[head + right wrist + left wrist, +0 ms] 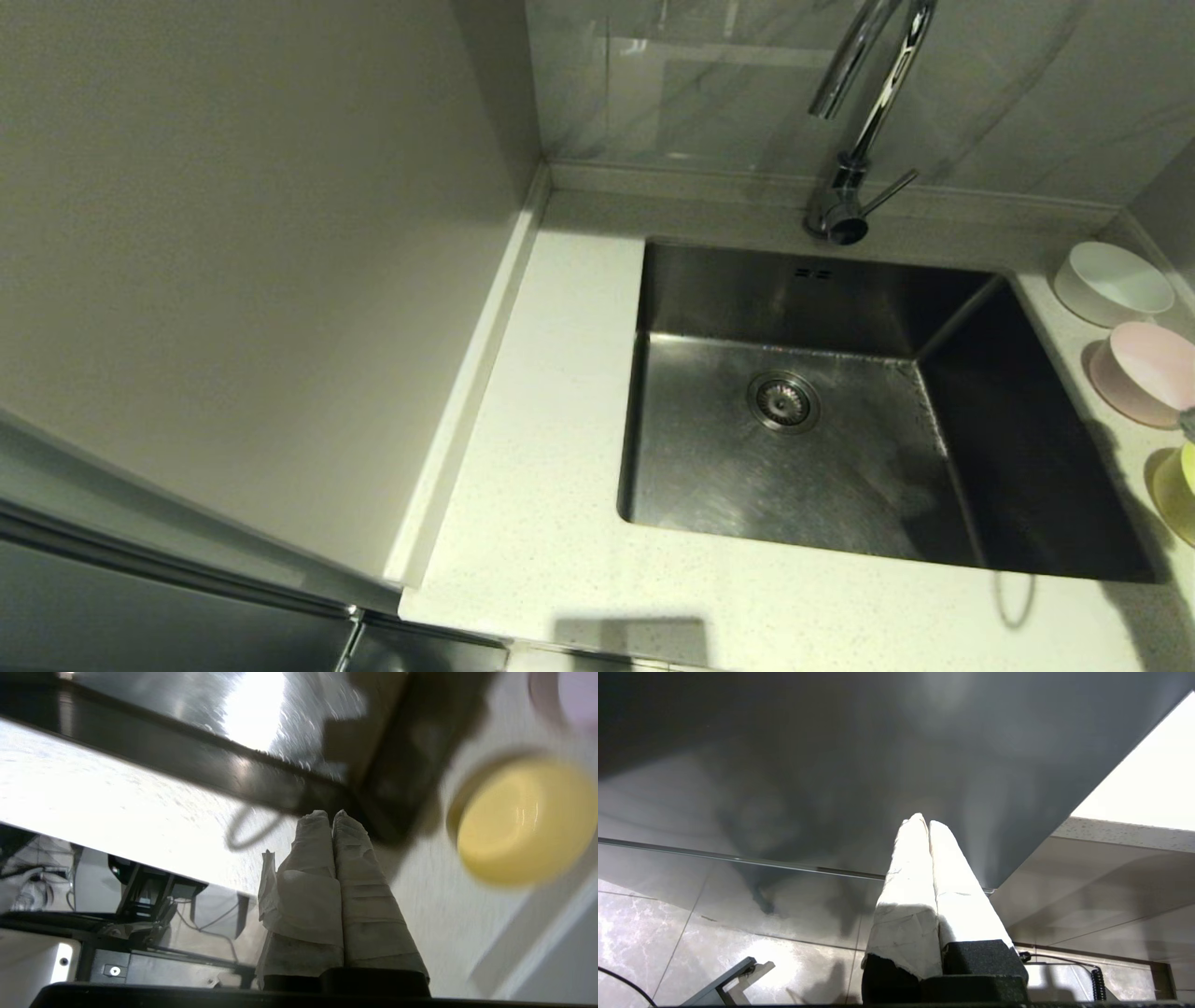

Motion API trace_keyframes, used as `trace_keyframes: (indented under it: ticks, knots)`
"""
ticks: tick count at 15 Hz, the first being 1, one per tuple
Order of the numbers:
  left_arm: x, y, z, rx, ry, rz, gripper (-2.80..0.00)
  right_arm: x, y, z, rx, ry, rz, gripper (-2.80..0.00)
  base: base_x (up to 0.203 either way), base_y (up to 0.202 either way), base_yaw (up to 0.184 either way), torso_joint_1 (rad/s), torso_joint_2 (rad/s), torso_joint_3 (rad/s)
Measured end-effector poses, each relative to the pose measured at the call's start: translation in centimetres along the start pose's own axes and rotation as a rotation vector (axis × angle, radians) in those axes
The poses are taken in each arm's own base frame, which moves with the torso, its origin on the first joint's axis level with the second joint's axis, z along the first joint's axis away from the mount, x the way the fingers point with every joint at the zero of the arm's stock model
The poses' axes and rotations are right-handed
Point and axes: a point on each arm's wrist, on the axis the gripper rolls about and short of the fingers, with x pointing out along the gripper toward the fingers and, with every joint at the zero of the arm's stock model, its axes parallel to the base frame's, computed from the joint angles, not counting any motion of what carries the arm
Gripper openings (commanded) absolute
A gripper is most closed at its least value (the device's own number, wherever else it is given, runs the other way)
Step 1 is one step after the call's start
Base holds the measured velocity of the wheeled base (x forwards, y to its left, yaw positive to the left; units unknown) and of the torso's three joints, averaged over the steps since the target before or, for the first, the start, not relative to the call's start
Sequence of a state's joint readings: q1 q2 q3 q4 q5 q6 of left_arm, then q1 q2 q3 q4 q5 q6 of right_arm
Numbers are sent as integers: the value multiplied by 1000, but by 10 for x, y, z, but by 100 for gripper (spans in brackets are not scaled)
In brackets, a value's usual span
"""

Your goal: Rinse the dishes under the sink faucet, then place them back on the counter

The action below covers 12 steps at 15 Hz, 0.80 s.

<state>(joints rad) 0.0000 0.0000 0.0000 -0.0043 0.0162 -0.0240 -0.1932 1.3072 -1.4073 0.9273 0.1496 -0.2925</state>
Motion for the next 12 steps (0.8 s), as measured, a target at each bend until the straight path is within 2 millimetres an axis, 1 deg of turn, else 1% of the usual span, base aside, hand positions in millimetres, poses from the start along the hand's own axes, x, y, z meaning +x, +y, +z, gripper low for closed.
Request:
trace_keyframes:
  ticks: [1,2,3,5,7,9,10,12]
  knots:
    - [0,0,0,0,0,0,-280,-1,3,-9,43,5,-51,-280,0,0,0,0,0,0]
    - [0,0,0,0,0,0,-280,-2,5,-16,69,-30,-90,-280,0,0,0,0,0,0]
    - [0,0,0,0,0,-1,-280,-1,6,-22,83,-106,-122,-280,0,0,0,0,0,0]
    - [0,0,0,0,0,0,-280,-1,10,-34,78,-324,-154,-280,0,0,0,0,0,0]
    - [0,0,0,0,0,0,-280,-9,18,-52,62,-576,-151,-280,0,0,0,0,0,0]
    - [0,0,0,0,0,0,-280,-11,27,-81,46,-738,-140,-280,0,0,0,0,0,0]
    - [0,0,0,0,0,0,-280,-9,33,-100,39,-790,-132,-280,0,0,0,0,0,0]
    - [0,0,0,0,0,0,-280,-4,44,-139,34,-835,-124,-280,0,0,0,0,0,0]
